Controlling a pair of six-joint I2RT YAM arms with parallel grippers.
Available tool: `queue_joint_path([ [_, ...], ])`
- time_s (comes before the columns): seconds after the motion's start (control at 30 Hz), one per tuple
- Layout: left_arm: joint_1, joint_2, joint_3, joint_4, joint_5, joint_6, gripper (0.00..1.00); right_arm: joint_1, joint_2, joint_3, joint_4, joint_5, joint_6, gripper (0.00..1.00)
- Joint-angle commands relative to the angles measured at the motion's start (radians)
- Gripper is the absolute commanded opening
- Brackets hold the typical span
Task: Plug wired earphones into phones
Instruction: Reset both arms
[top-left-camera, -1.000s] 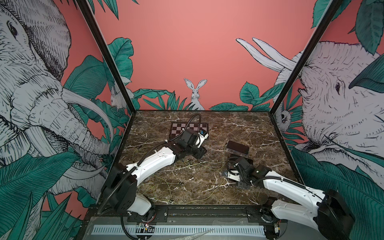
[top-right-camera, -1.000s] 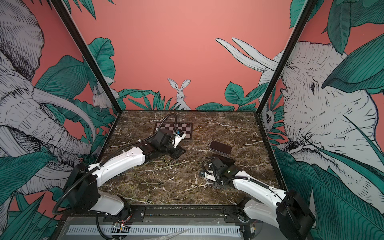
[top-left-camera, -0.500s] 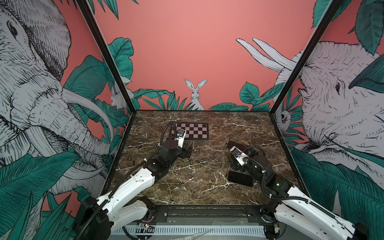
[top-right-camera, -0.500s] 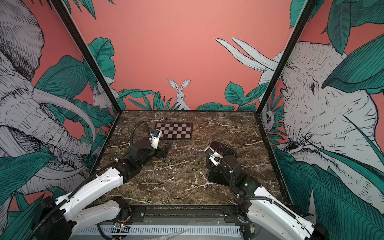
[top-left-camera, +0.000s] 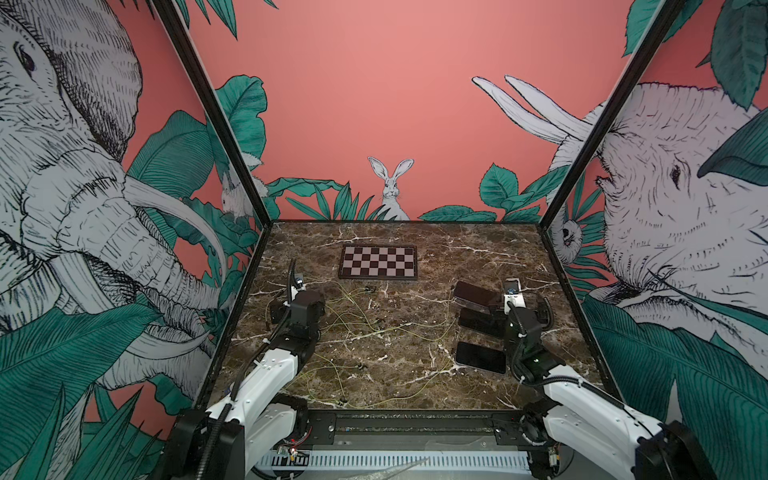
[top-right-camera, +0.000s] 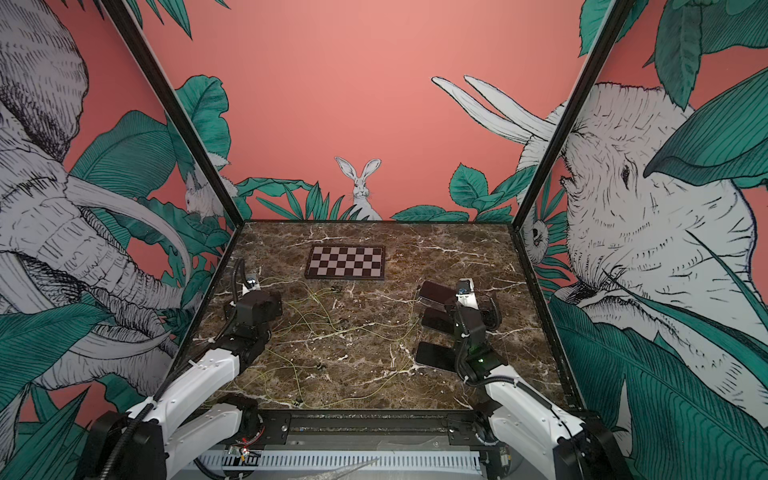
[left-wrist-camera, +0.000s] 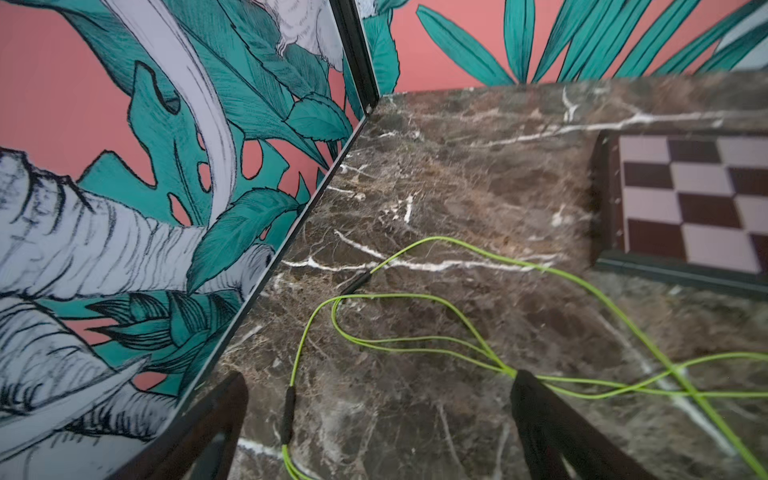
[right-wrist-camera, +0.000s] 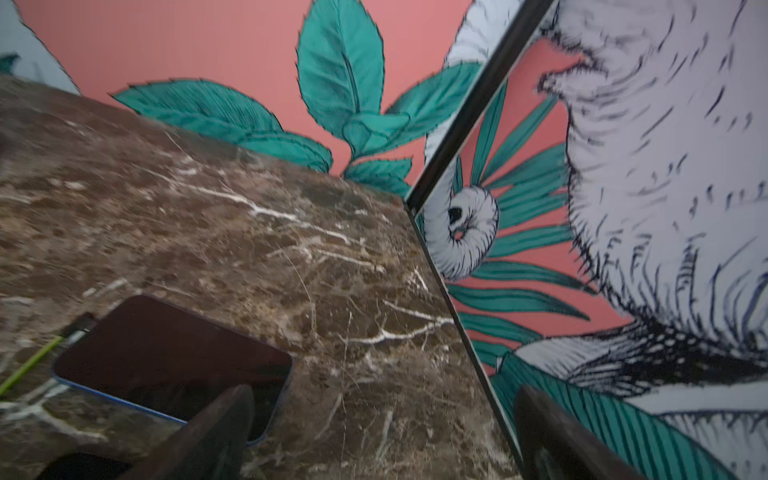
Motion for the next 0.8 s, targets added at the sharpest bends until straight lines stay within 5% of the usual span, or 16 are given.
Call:
queue_joint_path([
  [0.0, 0.026, 0.005, -0.034, 0.111, 0.019, 0.097, 0.99, -0.051, 0.120, -0.040, 0.133, -0.083, 0.044, 1.00],
  [0.13, 0.060, 0.087, -0.113, 0.326, 0.116, 0.187, 1.00, -0.093, 0.244, -0.049, 0.333, -0.164, -0.021, 0.99],
  [0.37, 0.119, 0.283, -0.128, 0.694, 0.364, 0.244, 1.00, -0.274, 0.418, -0.021, 0.530, -0.420, 0.091, 0.99],
  [0.47, 0.127, 0.366, -0.082, 0.720, 0.422, 0.231, 1.00, -0.347, 0.550, -0.020, 0.662, -0.510, 0.141, 1.00],
  [0.53, 0.136, 0.477, -0.104, 0.879, 0.453, 0.235, 1.00, -0.355, 0.641, -0.032, 0.799, -0.532, 0.135, 0.99],
  [0.6, 0.147, 0.609, -0.115, 1.077, 0.430, 0.242, 1.00, -0.355, 0.612, -0.017, 0.729, -0.561, 0.129, 0.99],
  [0.7, 0.171, 0.538, 0.002, 0.717, 0.423, 0.173, 1.00, -0.356, 0.604, 0.114, 0.480, -0.433, 0.176, 1.00],
  [0.77, 0.203, 0.563, -0.011, 0.779, 0.452, 0.155, 1.00, -0.357, 0.586, 0.122, 0.416, -0.430, 0.183, 1.00],
])
